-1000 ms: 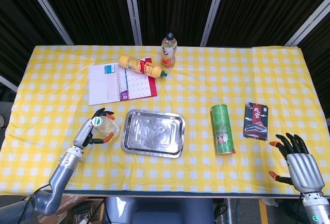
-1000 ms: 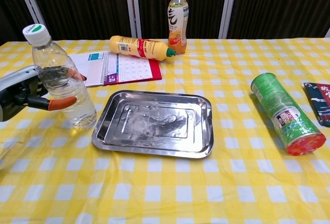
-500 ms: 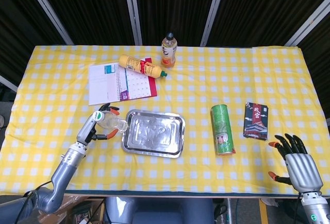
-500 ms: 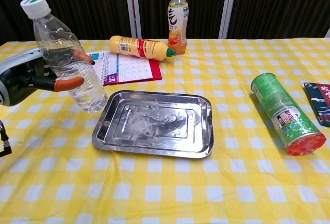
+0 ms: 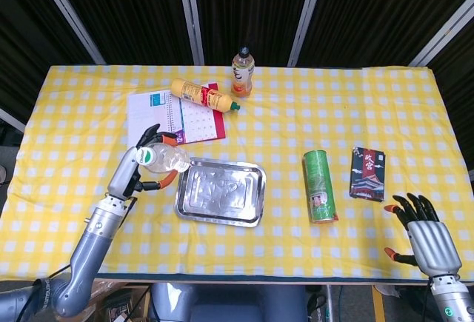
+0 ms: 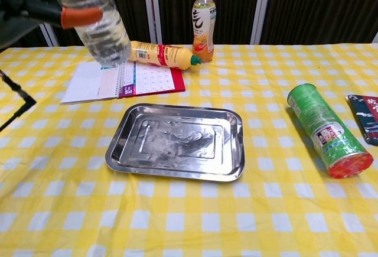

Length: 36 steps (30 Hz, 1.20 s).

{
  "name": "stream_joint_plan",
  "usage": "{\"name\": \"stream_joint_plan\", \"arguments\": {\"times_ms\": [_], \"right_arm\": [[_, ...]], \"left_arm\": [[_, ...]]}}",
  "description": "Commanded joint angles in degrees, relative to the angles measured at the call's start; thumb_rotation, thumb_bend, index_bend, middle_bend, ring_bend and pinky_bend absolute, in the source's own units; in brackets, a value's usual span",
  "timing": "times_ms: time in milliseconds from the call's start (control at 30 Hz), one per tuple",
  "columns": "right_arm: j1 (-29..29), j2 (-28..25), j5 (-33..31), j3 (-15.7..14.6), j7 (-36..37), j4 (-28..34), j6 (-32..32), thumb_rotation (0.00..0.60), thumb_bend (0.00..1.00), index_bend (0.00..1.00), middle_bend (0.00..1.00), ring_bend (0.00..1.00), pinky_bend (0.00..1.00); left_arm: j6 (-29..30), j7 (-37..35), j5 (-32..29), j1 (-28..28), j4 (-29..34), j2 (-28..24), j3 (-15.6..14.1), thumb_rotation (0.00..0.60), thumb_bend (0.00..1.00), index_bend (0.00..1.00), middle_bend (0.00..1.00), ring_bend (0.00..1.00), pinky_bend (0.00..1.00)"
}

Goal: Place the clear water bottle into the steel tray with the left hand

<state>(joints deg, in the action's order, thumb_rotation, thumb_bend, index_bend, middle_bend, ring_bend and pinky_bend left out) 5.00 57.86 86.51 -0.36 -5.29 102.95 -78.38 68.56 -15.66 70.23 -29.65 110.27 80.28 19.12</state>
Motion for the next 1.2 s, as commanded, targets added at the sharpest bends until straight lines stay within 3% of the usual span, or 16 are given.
{"name": "stream_joint_plan", "arguments": {"times_ms": [33,167,500,667,800,1100,1200], "right_arm": [[0.1,0.1,-0.2,-0.1,-0.4,0.2,0.4,0.600,0.16,0.27,0.15,0.04,0.02],[0.2,0.1,-0.3,-0.2,-0.7,0.3,0.7,0.600,0.16,0.27,0.15,0.04,0.02],[0.3,0.0,-0.9,-0.1,-0.4,0.3,0.8,0.600,0.16,0.27,0.15,0.04,0.02],[0.3,0.0,-0.2,-0.4,-0.5,0.6,0.8,0.600,0.16,0.27,0.15,0.04,0.02],[0.4,0.2,-0.2,-0.4,-0.7,0.5,1.0,0.600,0.16,0.27,0.15,0.04,0.02],[0.4,0.1,-0.5,-0.3,-0.3,0.4,0.9,0.600,0.16,0.27,0.15,0.04,0.02],[0.4,-0.1,-0.3,-0.3,-0.1,0.5,0.8,0.600,0.16,0.27,0.15,0.04,0.02]], "left_arm": [[3.6,4.1,-4.8,2.3,6.8,-4.7,1.6,0.600,0.48,0.52,0.22,0.00,0.00],[1.9,0.3,-6.7,3.6,2.5,-4.5,0.0,0.600,0.48,0.52,0.22,0.00,0.00],[-2.5,-9.4,-7.9,5.5,-17.9,1.3,-3.5,0.600,0.48,0.53,0.22,0.00,0.00],[-4.3,-12.3,-6.7,5.6,-21.8,3.0,-4.2,0.600,0.48,0.53,0.21,0.00,0.00],[-3.0,-12.3,-3.1,4.8,-18.6,2.6,-3.2,0.600,0.48,0.53,0.21,0.00,0.00],[4.6,-2.1,2.5,4.0,4.7,-3.5,1.8,0.600,0.48,0.53,0.22,0.00,0.00],[6.9,1.6,2.7,4.1,9.4,-4.8,3.2,0.600,0.48,0.53,0.22,0.00,0.00]]}}
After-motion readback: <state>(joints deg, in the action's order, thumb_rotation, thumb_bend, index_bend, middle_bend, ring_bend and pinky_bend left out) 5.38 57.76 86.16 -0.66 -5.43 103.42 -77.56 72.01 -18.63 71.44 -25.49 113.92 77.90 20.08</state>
